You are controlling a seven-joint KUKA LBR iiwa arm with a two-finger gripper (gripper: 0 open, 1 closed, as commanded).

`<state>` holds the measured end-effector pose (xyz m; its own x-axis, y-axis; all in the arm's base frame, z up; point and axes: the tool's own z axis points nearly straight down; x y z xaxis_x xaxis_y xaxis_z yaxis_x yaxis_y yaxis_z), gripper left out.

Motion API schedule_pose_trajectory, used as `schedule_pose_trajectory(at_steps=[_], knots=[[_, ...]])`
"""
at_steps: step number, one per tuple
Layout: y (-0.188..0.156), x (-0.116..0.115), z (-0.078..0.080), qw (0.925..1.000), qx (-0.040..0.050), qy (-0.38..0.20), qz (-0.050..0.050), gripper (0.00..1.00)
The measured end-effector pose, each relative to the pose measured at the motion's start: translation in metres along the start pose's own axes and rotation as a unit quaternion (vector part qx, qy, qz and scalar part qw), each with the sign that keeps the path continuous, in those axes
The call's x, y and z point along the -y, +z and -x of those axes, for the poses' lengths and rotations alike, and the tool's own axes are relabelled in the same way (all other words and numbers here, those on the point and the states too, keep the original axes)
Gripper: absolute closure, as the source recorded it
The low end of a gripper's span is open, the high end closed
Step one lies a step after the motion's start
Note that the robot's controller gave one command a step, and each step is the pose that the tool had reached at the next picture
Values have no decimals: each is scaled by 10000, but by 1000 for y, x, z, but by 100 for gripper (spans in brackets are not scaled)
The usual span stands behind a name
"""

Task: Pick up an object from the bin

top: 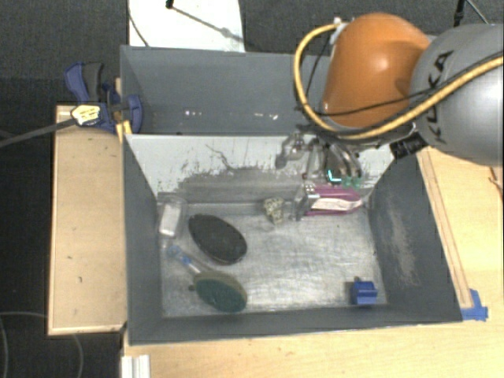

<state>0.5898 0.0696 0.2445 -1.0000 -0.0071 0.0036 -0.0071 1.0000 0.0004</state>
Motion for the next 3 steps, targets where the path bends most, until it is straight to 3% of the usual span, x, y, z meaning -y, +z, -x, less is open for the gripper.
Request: schedule_pose_trajectory(at_steps=[1,2,3], knots=[[116,-61,-6,9999,-7,129,6,0],[131,-130,-10,9975,41,708,11,0],[125,-147,-9,9939,55,-1103,9,0]])
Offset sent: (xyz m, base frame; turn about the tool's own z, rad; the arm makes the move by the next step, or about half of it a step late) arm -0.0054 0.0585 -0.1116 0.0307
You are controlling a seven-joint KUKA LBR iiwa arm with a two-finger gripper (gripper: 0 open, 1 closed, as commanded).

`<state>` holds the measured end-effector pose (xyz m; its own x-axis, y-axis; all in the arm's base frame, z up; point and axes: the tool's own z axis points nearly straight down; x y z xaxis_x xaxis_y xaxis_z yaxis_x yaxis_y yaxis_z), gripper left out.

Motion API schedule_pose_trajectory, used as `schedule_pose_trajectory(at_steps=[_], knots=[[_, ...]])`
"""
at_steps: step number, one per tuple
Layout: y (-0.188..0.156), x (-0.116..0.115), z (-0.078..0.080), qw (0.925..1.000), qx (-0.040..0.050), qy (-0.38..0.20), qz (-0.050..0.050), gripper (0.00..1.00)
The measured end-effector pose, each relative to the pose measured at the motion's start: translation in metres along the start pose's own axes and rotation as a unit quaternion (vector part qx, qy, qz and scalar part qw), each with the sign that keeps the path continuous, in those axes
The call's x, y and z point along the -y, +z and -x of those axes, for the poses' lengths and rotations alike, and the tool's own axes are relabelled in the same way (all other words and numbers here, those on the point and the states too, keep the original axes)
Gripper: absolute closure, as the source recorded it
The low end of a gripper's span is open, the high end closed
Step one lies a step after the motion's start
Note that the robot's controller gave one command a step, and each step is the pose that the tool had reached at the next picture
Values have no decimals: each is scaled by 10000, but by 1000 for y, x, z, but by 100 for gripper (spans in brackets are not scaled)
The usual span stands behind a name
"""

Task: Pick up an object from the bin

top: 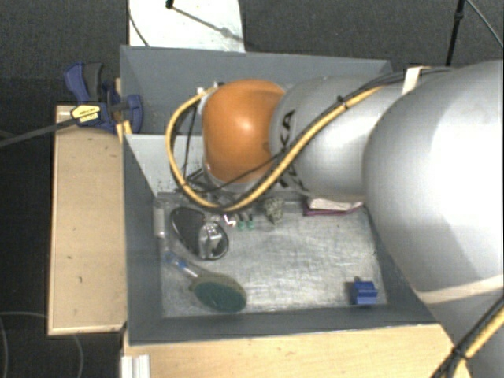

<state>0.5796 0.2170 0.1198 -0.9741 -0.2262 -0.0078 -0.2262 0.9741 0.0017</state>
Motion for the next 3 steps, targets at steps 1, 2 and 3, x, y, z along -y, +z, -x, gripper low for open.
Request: schedule_pose_trajectory(at_steps=[1,2,3], knots=[[35,14,6,9613,-31,-2754,1,0],[34,13,7,9618,-29,-2736,5,100],[-110,4,-4,9589,17,-2839,-3,100]])
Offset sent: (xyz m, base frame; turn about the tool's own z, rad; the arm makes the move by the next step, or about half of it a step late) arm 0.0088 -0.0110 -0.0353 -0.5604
